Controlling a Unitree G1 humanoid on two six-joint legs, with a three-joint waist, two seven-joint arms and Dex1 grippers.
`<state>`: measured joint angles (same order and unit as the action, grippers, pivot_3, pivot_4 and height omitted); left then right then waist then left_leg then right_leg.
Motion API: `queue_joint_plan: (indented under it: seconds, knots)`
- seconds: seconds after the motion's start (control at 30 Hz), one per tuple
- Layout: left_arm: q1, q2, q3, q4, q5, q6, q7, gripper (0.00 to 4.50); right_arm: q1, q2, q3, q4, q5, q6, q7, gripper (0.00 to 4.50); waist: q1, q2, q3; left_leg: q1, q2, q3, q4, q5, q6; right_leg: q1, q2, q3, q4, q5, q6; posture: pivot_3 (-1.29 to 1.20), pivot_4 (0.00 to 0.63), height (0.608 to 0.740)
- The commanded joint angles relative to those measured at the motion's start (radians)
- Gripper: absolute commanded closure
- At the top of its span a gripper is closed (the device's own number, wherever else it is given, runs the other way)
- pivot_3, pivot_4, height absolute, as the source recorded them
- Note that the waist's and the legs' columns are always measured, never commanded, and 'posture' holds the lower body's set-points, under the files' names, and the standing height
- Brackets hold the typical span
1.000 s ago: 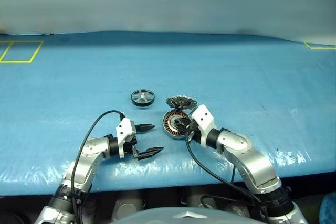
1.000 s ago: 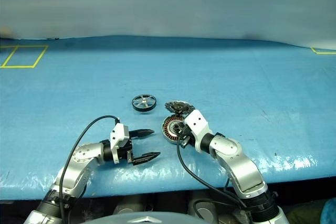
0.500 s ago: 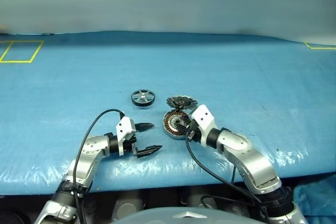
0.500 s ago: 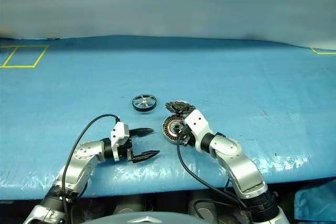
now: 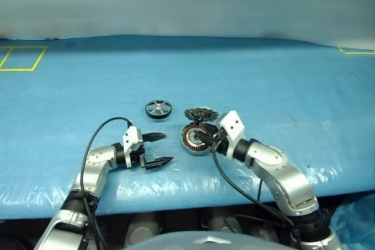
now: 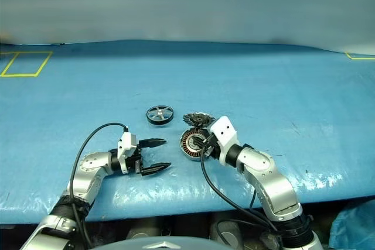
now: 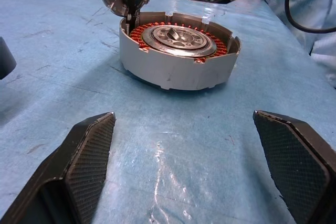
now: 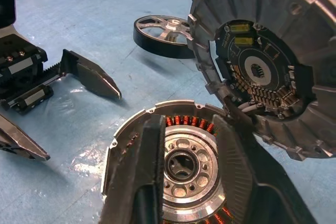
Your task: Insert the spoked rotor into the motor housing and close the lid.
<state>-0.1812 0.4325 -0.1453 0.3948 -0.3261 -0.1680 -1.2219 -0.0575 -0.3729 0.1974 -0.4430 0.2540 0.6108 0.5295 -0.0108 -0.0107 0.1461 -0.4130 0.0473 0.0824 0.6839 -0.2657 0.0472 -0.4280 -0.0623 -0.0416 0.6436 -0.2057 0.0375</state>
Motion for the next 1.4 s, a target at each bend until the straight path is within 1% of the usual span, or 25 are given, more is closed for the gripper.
queue_joint_plan:
  seconds: [0.03, 0.07, 0.1, 0.23, 0.4, 0.5, 0.63, 0.7, 0.9, 0.97, 1.17, 1.23, 1.33, 1.4]
  knots:
    - [0.006, 0.002, 0.022, 0.026, 0.005, -0.002, 0.001, 0.0, -0.012, -0.005, 0.019, 0.0, -0.017, -0.017, 0.0, 4.03, 0.0, 0.0, 0.0, 0.0, 0.0, 0.0, 0.0, 0.0, 0.0, 0.0, 0.0, 0.0, 0.0, 0.0, 0.0, 0.0, 0.15, 0.74]
    - [0.009, 0.002, 0.021, 0.016, 0.005, 0.002, 0.003, 0.0, -0.013, -0.006, 0.026, 0.007, -0.028, -0.018, -0.005, 4.34, 0.0, 0.0, 0.0, 0.0, 0.0, 0.0, 0.0, 0.0, 0.0, 0.0, 0.0, 0.0, 0.0, 0.0, 0.0, 0.0, 0.15, 0.74]
    - [0.014, 0.001, 0.02, -0.001, 0.004, 0.01, 0.01, 0.0, -0.014, -0.005, 0.03, 0.016, -0.037, -0.021, -0.012, 4.47, 0.0, 0.001, 0.0, 0.0, 0.0, 0.0, 0.0, 0.0, 0.0, 0.0, 0.0, 0.0, 0.0, 0.0, -0.001, 0.0, 0.15, 0.74]
    - [0.033, -0.002, 0.015, -0.083, 0.002, 0.045, 0.044, 0.0, -0.017, 0.012, 0.02, 0.039, -0.029, -0.021, -0.02, 4.47, 0.0, 0.001, 0.0, 0.0, 0.0, 0.0, 0.0, 0.0, 0.0, 0.0, 0.0, 0.0, 0.0, 0.002, -0.003, 0.0, 0.15, 0.74]
    - [0.053, 0.002, 0.021, -0.165, -0.01, 0.089, 0.073, 0.0, -0.021, 0.022, 0.042, 0.062, -0.036, -0.019, -0.01, 4.47, 0.0, 0.0, 0.0, -0.001, 0.0, 0.0, 0.0, 0.0, 0.0, -0.001, 0.0, 0.0, 0.0, 0.002, -0.003, 0.0, 0.15, 0.74]
    - [0.106, 0.004, 0.007, -0.242, 0.002, 0.103, 0.1, 0.0, -0.03, 0.025, 0.076, 0.097, -0.069, -0.014, -0.021, 4.47, -0.003, 0.0, 0.0, -0.001, 0.0, 0.0, -0.001, 0.0, 0.0, -0.001, 0.0, 0.0, 0.0, 0.002, -0.003, 0.0, 0.15, 0.74]
    - [0.125, 0.003, 0.004, -0.271, 0.003, 0.117, 0.112, 0.0, -0.029, 0.037, 0.082, 0.155, -0.111, -0.027, -0.06, 4.47, 0.0, 0.0, 0.0, -0.001, 0.0, 0.0, -0.001, 0.0, 0.0, -0.001, 0.0, 0.0, 0.0, 0.001, -0.003, 0.0, 0.15, 0.74]
    - [0.129, 0.002, 0.0, -0.275, 0.006, 0.118, 0.114, 0.0, -0.023, 0.039, 0.084, 0.166, -0.11, -0.024, -0.057, 4.47, 0.0, 0.0, 0.0, 0.0, 0.0, 0.0, 0.0, 0.0, 0.0, -0.001, 0.0, 0.0, 0.0, 0.0, 0.0, 0.0, 0.15, 0.74]
    - [0.119, -0.003, 0.006, -0.225, 0.017, 0.095, 0.105, 0.0, -0.001, 0.023, 0.09, 0.129, -0.085, -0.013, -0.018, 4.47, 0.001, 0.0, -0.001, 0.001, 0.0, 0.0, 0.0, 0.0, 0.0, -0.001, -0.001, 0.0, 0.0, 0.0, 0.0, 0.0, 0.15, 0.74]
    - [0.108, -0.004, 0.014, -0.195, 0.014, 0.083, 0.097, 0.0, 0.002, 0.038, 0.07, 0.126, -0.068, -0.036, -0.017, 4.47, 0.001, 0.0, -0.001, 0.001, 0.0, -0.001, -0.001, 0.0, 0.0, -0.001, -0.001, 0.0, 0.0, 0.001, -0.003, 0.0, 0.15, 0.74]
    - [0.11, -0.006, 0.046, -0.176, -0.01, 0.054, 0.103, 0.0, -0.012, 0.078, 0.023, 0.085, -0.017, -0.09, -0.013, 4.47, 0.0, 0.0, -0.001, -0.001, 0.0, 0.0, 0.0, 0.0, 0.0, -0.001, -0.001, 0.0, 0.0, 0.001, -0.003, 0.0, 0.15, 0.74]
    - [0.114, 0.003, 0.058, -0.18, -0.006, 0.044, 0.11, 0.0, -0.02, 0.062, 0.033, 0.049, 0.002, -0.066, 0.015, 4.47, 0.0, 0.0, -0.001, -0.001, 0.0, 0.0, 0.0, 0.0, 0.0, -0.001, -0.001, 0.0, 0.0, 0.001, -0.003, 0.0, 0.15, 0.74]
    - [0.117, 0.006, 0.102, -0.212, -0.03, 0.049, 0.141, 0.0, -0.025, 0.006, 0.061, -0.028, 0.014, -0.014, 0.058, 4.47, 0.0, 0.0, -0.001, -0.002, 0.0, 0.0, -0.001, 0.0, 0.0, -0.002, -0.001, 0.0, 0.0, 0.001, -0.003, 0.0, 0.15, 0.74]
    - [0.111, 0.015, 0.138, -0.261, -0.074, 0.113, 0.161, 0.0, -0.024, -0.036, 0.066, -0.076, 0.022, 0.013, 0.081, 4.47, 0.0, 0.0, 0.0, -0.002, 0.0, -0.001, -0.001, 0.0, 0.0, -0.002, -0.001, -0.001, -0.001, 0.001, -0.003, 0.0, 0.15, 0.74]
